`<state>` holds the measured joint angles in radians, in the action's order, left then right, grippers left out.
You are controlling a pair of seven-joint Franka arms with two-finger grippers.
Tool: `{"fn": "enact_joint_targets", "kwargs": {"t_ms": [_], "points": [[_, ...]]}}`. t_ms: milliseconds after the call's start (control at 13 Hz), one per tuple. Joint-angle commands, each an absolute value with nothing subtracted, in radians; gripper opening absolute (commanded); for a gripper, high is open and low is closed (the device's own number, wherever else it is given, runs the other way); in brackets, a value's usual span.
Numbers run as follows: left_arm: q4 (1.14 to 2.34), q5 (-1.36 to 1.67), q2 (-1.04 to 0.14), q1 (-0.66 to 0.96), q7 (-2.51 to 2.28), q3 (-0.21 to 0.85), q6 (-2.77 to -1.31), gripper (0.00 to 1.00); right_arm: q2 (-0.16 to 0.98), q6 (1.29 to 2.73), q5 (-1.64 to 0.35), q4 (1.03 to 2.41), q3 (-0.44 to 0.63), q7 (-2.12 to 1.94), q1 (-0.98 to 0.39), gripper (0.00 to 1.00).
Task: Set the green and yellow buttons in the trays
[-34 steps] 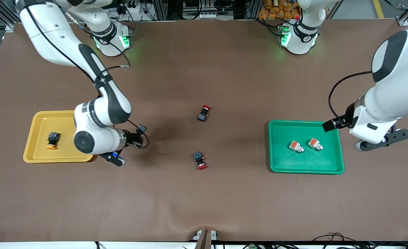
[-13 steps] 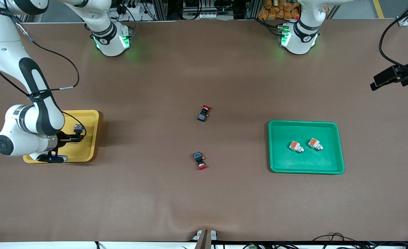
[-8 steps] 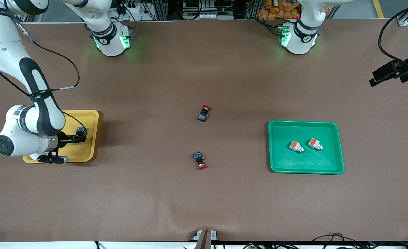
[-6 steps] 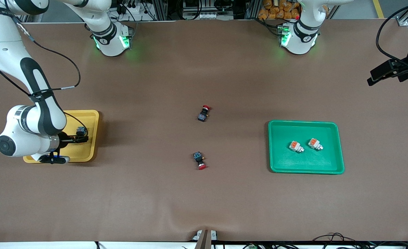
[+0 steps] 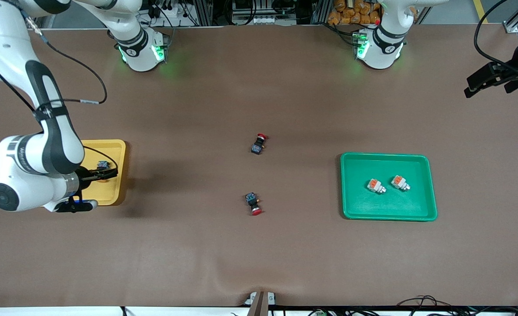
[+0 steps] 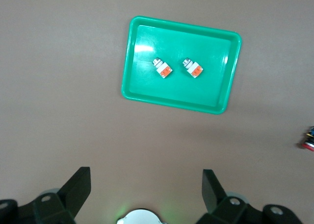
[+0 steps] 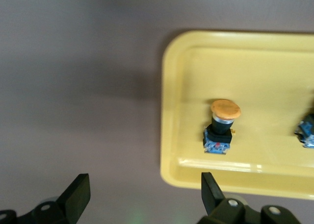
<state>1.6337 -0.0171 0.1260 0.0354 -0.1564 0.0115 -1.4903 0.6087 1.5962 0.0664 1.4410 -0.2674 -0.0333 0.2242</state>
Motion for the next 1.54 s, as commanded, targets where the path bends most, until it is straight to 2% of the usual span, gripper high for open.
{"fn": "enact_joint_targets", "kwargs": {"t_ms": [0,77,231,462,769,1077,1462], "points": [[1.686,-0.043,0.169,0.032,-0.143,0.021,-1.520,1.00,0.597,1.455,0.078,1.286,-0.351,-0.075,0.233,1.00],[1.686,-0.043,0.169,0.032,-0.143,0.021,-1.523,1.00,0.601,1.380,0.087,1.207,-0.373,-0.071,0.226,1.00],[1.677,-0.043,0.172,0.035,-0.143,0.028,-1.525,1.00,0.592,1.327,0.084,1.170,-0.374,-0.072,0.235,1.00],[1.677,-0.041,0.167,0.034,-0.140,0.020,-1.516,1.00,0.482,1.311,0.086,1.175,-0.373,-0.048,0.213,1.00],[1.690,-0.041,0.169,0.034,-0.140,0.021,-1.514,1.00,0.367,1.279,0.092,1.199,-0.368,0.227,0.144,1.00],[1.704,-0.034,0.176,0.034,-0.141,0.026,-1.514,1.00,0.327,1.259,0.042,1.210,-0.376,0.221,0.213,1.00],[1.730,-0.032,0.189,0.037,-0.141,0.028,-1.514,1.00,0.230,1.264,0.029,1.273,-0.313,0.216,0.178,1.00]]}}
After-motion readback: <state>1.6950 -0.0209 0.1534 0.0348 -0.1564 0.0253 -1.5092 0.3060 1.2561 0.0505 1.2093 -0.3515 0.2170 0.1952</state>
